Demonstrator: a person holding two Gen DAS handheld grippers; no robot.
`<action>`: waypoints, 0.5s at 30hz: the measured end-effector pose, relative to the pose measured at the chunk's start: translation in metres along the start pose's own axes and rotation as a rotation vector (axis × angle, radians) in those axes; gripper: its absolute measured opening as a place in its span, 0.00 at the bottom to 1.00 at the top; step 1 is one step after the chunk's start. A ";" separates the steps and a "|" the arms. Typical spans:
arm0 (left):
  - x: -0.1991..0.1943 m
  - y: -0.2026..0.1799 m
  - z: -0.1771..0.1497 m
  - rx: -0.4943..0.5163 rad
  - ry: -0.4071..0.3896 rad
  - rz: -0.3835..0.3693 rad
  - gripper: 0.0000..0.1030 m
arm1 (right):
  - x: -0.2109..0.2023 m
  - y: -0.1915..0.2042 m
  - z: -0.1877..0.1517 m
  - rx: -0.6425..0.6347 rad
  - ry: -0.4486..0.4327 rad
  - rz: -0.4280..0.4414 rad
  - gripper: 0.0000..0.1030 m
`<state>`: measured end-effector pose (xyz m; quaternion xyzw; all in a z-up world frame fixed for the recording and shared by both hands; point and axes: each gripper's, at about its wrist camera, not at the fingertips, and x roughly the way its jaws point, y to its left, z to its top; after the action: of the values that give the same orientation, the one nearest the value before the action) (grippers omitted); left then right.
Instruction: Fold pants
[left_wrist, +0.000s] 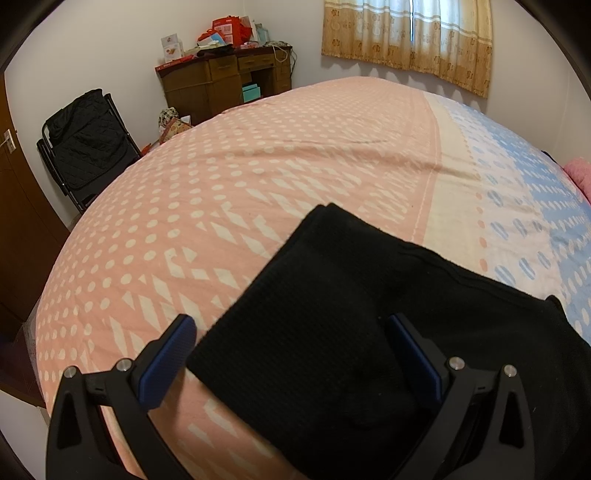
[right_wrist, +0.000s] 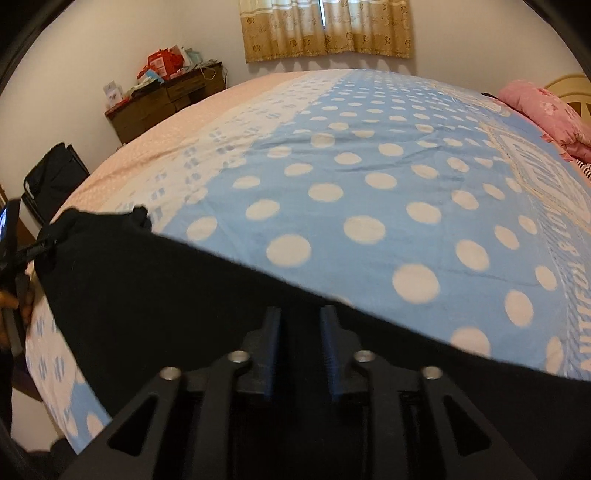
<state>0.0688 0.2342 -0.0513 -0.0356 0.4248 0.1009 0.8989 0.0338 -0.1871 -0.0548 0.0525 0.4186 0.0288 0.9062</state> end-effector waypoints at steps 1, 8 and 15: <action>0.000 0.000 0.000 -0.002 0.000 -0.003 1.00 | -0.002 0.004 0.003 0.007 0.006 0.000 0.40; -0.008 0.005 0.005 -0.023 0.005 -0.036 0.98 | -0.112 -0.041 -0.014 0.094 -0.214 -0.136 0.42; -0.076 -0.029 0.006 0.007 -0.154 -0.142 0.97 | -0.194 -0.191 -0.096 0.441 -0.227 -0.429 0.42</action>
<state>0.0321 0.1950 0.0102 -0.0545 0.3513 0.0380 0.9339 -0.1633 -0.3886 0.0070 0.1610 0.3127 -0.2602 0.8992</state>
